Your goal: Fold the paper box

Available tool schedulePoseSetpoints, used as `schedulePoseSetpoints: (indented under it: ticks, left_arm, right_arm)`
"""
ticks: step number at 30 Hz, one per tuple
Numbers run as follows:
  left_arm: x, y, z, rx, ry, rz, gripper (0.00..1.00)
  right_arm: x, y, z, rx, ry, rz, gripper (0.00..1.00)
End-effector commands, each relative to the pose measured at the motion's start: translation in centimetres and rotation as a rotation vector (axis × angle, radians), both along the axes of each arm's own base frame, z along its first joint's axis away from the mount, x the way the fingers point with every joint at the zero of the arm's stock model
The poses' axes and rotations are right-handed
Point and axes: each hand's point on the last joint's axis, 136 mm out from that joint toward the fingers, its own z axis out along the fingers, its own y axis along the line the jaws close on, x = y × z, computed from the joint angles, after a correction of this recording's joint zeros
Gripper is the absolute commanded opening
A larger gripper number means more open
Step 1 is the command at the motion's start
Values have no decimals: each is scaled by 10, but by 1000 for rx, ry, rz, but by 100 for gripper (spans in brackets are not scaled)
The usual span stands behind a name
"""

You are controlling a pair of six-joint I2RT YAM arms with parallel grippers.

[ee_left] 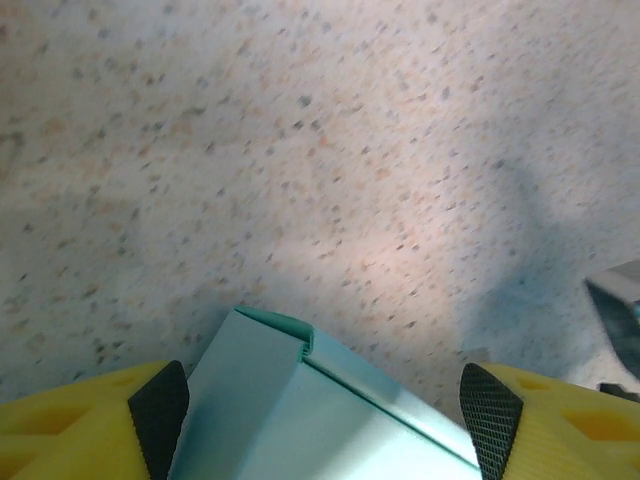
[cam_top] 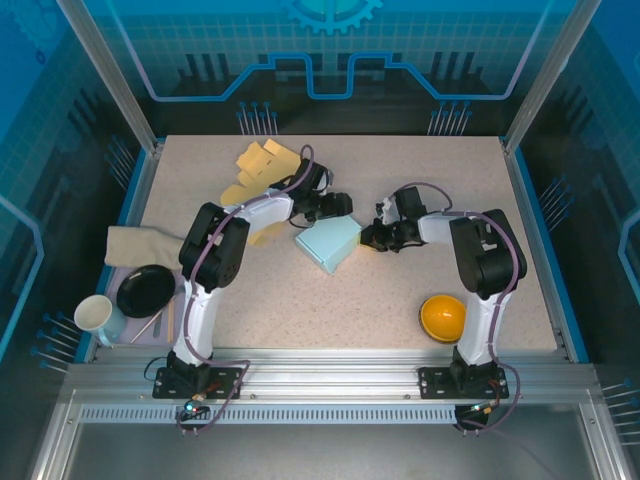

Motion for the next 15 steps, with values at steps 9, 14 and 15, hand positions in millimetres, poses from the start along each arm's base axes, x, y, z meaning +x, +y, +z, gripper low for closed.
schedulePoseSetpoints:
  ticks: [9,14,15]
  left_arm:
    - [-130,-123,-19,-175,279,-326,73]
    - [-114,-85,-37,-127,311,-207,73]
    - [-111,-77,-39,-118,315,-183,73]
  right_arm:
    - [31,43,59,164,-231,-17,10]
    - [23,10,58,104,-233,-106,10]
    - [22,4,58,93,-239,-120,10]
